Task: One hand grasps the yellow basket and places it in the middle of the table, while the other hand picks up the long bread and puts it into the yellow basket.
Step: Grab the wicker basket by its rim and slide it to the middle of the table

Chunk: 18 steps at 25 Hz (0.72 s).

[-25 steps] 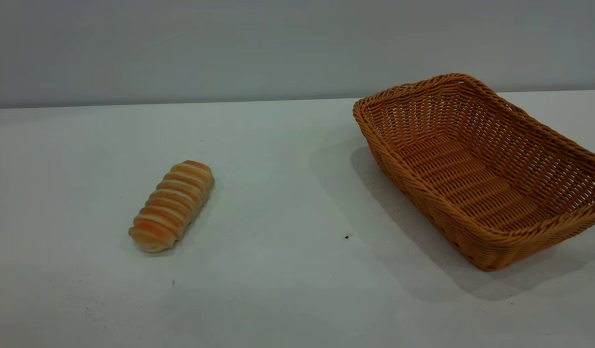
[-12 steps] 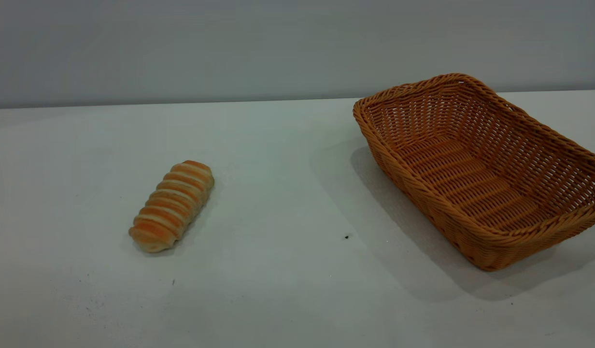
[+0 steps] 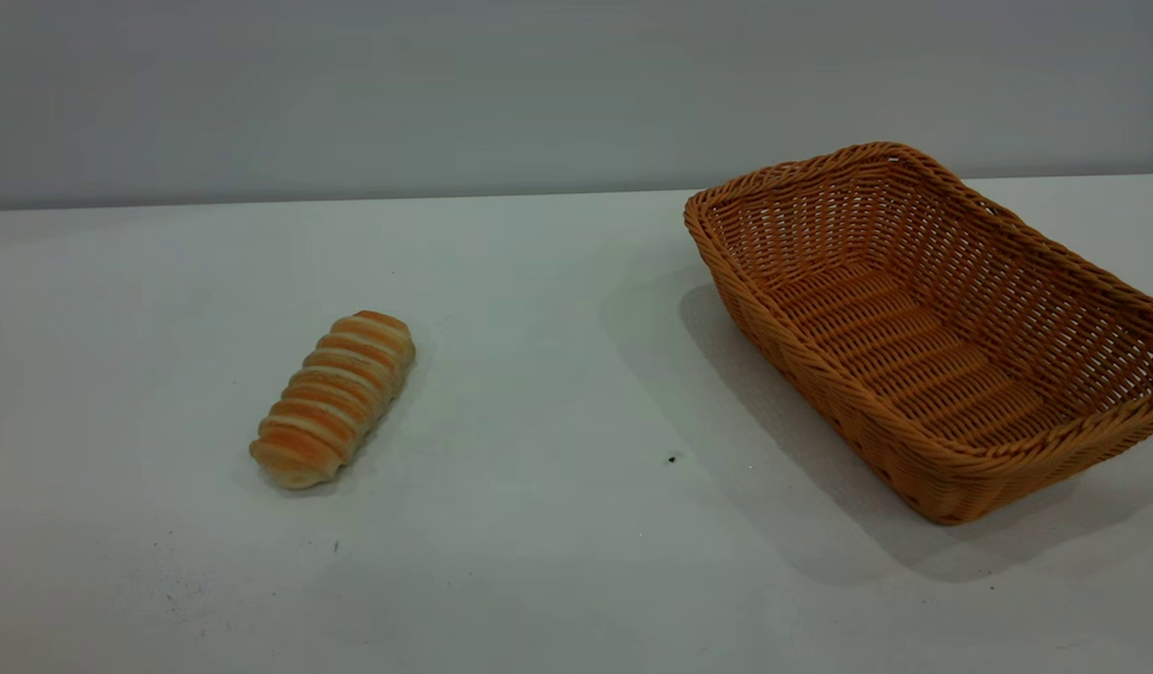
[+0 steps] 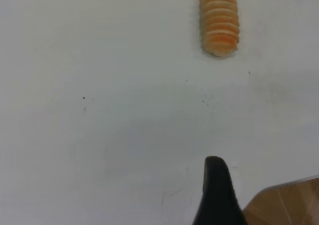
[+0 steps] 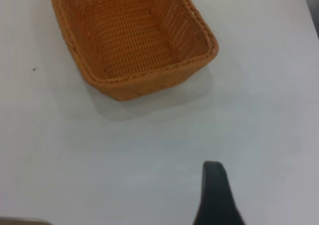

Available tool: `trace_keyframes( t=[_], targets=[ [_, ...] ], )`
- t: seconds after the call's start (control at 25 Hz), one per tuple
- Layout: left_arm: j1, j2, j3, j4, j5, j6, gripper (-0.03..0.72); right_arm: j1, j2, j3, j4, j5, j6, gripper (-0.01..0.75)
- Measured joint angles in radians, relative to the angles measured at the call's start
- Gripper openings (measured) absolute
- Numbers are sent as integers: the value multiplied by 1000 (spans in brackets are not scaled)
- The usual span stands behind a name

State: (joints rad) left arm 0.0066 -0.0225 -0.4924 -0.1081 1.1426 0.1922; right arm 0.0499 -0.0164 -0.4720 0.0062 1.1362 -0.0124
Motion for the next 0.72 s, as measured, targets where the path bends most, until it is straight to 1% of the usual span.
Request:
trace_keyframes(
  t=[0.12, 0.2, 0.44, 0.52, 0.6, 0.72],
  targets=[
    [-4, 0, 0, 0, 0, 0, 559, 22, 0, 0, 1, 0, 0, 550],
    [-24, 0, 0, -1, 0, 0, 559, 36, 0, 0, 0, 0, 0, 550],
    [-88, 0, 0, -2, 0, 0, 559, 124, 0, 0, 4, 0, 0, 550],
    [-91, 0, 0, -1, -1, -8, 559, 166, 0, 0, 5, 0, 0, 550],
    [-91, 10, 0, 4, -1, -38, 559, 194, 0, 0, 5, 0, 12, 550],
    [-91, 83, 0, 17, -5, -114, 559, 210, 0, 0, -6, 0, 68, 541]
  ],
)
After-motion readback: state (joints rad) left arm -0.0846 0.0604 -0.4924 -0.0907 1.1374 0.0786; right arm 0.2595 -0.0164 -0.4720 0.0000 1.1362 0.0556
